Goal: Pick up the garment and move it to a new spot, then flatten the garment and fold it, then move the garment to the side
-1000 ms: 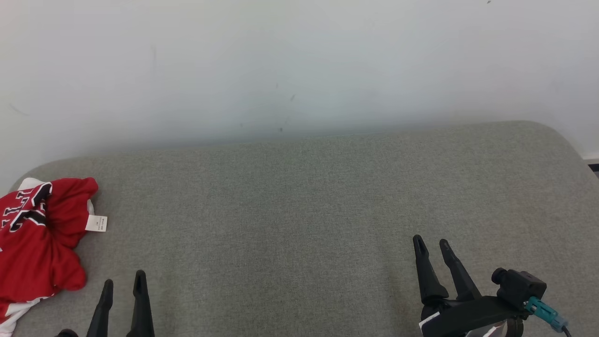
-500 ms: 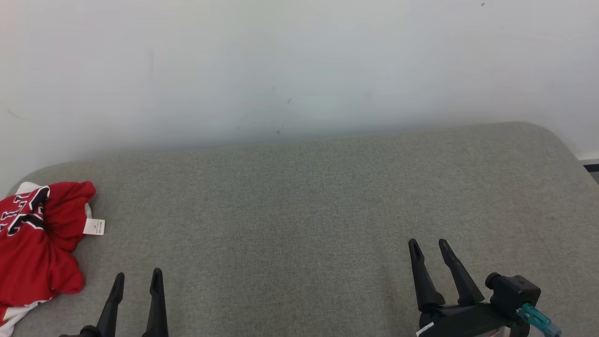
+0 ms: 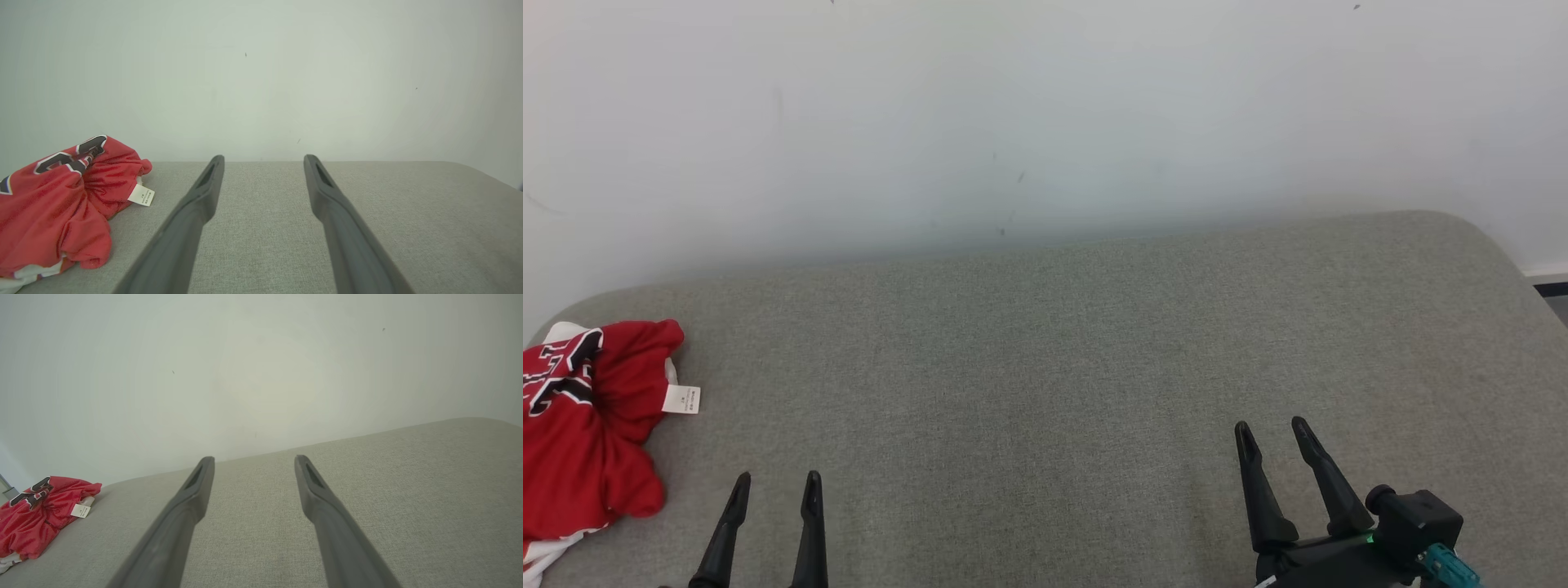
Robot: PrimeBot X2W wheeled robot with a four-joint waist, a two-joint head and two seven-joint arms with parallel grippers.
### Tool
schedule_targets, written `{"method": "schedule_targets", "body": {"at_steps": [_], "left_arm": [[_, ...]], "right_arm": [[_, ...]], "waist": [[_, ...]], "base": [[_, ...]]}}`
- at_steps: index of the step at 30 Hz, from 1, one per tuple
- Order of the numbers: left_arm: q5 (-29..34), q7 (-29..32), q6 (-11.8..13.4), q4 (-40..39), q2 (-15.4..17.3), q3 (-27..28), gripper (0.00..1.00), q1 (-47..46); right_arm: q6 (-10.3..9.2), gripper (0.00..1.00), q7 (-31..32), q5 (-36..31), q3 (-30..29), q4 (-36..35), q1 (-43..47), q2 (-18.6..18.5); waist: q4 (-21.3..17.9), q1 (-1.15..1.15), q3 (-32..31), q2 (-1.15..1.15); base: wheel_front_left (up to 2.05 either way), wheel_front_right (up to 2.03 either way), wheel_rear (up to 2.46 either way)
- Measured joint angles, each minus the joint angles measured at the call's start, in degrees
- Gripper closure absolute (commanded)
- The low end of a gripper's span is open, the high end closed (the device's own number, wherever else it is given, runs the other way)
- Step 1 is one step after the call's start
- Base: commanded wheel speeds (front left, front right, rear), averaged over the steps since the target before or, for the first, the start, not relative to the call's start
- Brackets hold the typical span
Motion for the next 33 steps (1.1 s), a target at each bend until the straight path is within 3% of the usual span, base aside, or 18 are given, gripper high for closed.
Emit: {"method": "schedule_targets", "body": {"at_steps": [20, 33], "left_arm": [[8.2, -2.2, 1.0, 0.0, 0.9, -2.0, 0.0, 0.3], [8.4, -2.4, 0.0, 0.4, 0.5, -1.4, 0.0, 0.9]], "right_arm": [[0.0, 0.0, -1.7, -8.7, 0.0, -2.0, 1.5, 0.4], [0.0, 0.0, -1.8, -9.1, 0.0, -2.2, 1.6, 0.6]], "waist": [[-0.4, 0.0, -0.6, 0.0], [-0.4, 0.0, -0.9, 0.0]], "base": [[0.0, 0.0, 0.0], [0.0, 0.0, 0.0]]}}
